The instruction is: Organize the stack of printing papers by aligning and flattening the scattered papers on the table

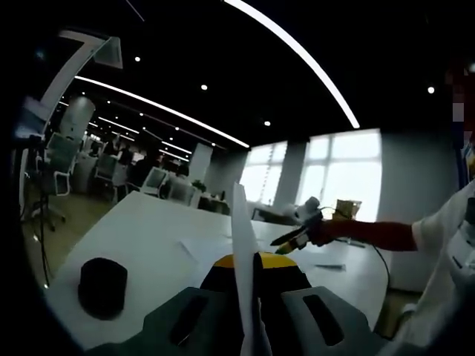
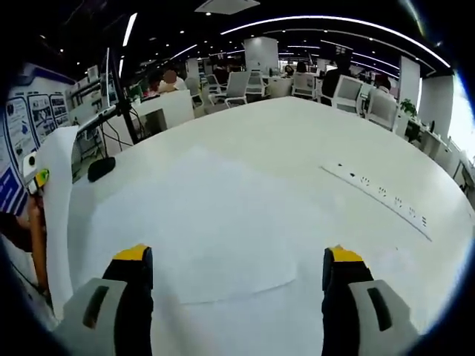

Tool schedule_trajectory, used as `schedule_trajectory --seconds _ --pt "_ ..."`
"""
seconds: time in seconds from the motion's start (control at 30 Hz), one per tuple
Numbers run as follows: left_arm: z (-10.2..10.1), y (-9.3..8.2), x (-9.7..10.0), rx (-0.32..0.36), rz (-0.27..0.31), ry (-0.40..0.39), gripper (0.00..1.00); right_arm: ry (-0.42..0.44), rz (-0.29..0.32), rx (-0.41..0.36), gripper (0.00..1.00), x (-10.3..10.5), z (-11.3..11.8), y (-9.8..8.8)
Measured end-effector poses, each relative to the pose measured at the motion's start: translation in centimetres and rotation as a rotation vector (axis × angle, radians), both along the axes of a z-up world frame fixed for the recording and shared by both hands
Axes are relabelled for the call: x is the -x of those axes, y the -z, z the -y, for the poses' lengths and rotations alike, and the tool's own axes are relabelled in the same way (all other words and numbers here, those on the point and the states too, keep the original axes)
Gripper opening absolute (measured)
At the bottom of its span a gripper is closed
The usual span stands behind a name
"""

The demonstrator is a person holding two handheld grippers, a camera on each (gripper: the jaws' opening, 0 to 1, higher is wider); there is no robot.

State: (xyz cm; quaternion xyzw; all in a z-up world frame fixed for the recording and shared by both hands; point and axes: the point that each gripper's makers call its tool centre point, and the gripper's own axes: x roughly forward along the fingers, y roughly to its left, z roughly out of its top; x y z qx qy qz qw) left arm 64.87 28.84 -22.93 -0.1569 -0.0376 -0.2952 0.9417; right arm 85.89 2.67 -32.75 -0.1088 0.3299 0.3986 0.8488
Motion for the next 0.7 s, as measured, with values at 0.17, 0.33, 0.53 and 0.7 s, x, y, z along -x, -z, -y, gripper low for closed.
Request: schedule_trajectory --seconds 0.17,0.33,0.53,0.7 --pt "-0.5 0.0 0.0 0.004 0.001 -0.008 0.06 0.005 -0.003 -0.009 0.90 -0.6 -0.5 0.5" --pt "-0.7 -0.1 0.1 0.004 0.002 -0.015 0.06 0.004 0.001 -0.022 0.90 -0.7 -0.8 0.6" --pt "-0.8 -0.1 0.0 0.004 0.001 -0.017 0.06 0.004 -0.008 -0.024 0.90 -0.9 -1.0 0.9" --pt "-0.9 0.0 0.1 0.005 0.000 -0.021 0.06 0.005 -0.009 -0.026 0.90 -1.1 -1.0 1.3"
